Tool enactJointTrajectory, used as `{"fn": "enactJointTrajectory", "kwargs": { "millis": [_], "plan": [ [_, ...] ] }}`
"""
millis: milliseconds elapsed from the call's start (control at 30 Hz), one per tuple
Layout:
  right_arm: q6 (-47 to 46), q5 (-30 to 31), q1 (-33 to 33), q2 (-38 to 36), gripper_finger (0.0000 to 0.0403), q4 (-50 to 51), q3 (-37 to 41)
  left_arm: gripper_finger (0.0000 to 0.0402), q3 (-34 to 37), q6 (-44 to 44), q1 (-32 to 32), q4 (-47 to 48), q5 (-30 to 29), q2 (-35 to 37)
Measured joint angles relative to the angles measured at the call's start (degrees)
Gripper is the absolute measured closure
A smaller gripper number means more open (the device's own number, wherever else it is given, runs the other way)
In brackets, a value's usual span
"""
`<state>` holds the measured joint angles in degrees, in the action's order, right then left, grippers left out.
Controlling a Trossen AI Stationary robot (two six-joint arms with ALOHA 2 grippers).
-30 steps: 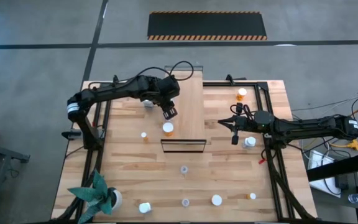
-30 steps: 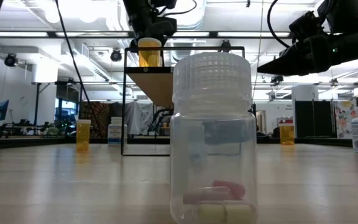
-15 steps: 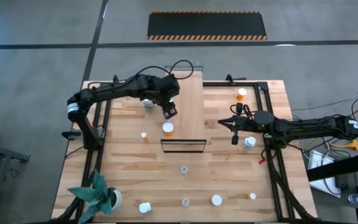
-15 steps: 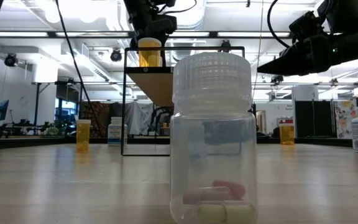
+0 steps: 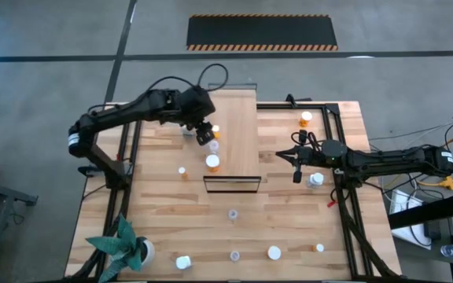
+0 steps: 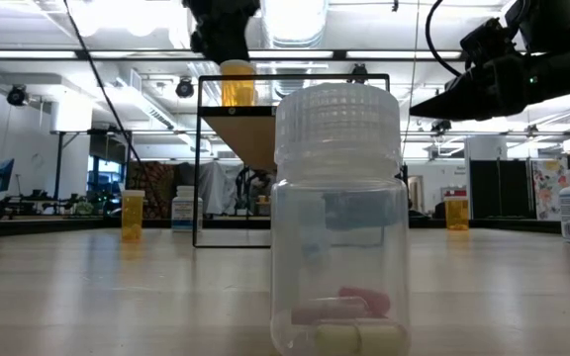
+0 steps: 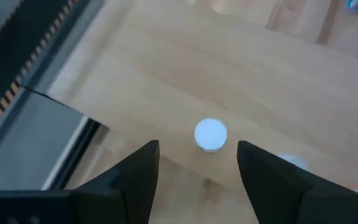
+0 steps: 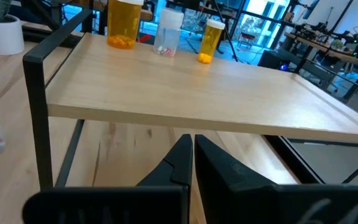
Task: Pick and place medicine bottles onto shelf by color
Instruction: Put the top white pill bottle on the shelf
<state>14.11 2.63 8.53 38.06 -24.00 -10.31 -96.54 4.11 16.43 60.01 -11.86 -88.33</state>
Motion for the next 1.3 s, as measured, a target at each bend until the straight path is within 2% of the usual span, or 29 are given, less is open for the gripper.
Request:
{"fn": "enactJointTrajectory", "kwargs": {
  "millis": [133, 367, 467, 600, 700, 800, 867, 967, 1067, 1300],
  "plan": [
    [-0.15, 0.23, -0.01, 0.0, 0.0394, 0.56, 0.0, 0.0205, 5.99, -1.52, -0.02, -5.92, -0.52, 5.59],
    [-0.73, 0.43, 0.03, 0.01, 0.0394, 1.13, 0.0, 0.025, 27.03, -5.09, 0.18, -23.67, 1.35, 17.7],
    [-1.05, 0.44, 0.03, 0.03, 0.0394, 1.2, 0.0, 0.0284, 33.07, -4.64, 1.32, -24.97, 1.33, 21.33],
    [-0.81, 0.46, 0.03, 0.6, 0.0394, 1.12, 0.0, 0.034, 36.25, -4.43, 4.51, -22.49, 1.33, 24.14],
    [-0.76, 0.5, 0.03, 0.79, 0.0394, 1.15, 0.0, 0.0387, 36.25, -7.42, 9.25, -18.73, 6.1, 24.69],
    [-0.76, 0.5, 0.02, 0.74, 0.0394, 1.04, 0.0, 0.0397, 36.19, -10.64, 15.94, -15.57, 15.28, 23.4],
    [-0.72, 0.5, 0.01, 0.76, 0.0394, 1.06, 0.0, 0.04, 35.81, -13.54, 19.38, -13.02, 19.37, 21.03],
    [-0.99, 0.5, 0.01, 0.76, 0.0394, 1.06, 0.0, 0.0398, 34.15, -18.23, 22.06, -11.57, 18.11, 16.79],
    [-1.01, 0.49, 0.01, 0.78, 0.0394, 1.06, 0.0, 0.0372, 30.97, -22.49, 22.94, -9.5, 14.99, 12.15],
    [-1.01, 0.48, 0.01, 1.91, 0.0394, 1.08, 0.0, 0.0248, 22.15, -27.83, 22.91, -2.36, 14.41, 2.4]
  ]
}}
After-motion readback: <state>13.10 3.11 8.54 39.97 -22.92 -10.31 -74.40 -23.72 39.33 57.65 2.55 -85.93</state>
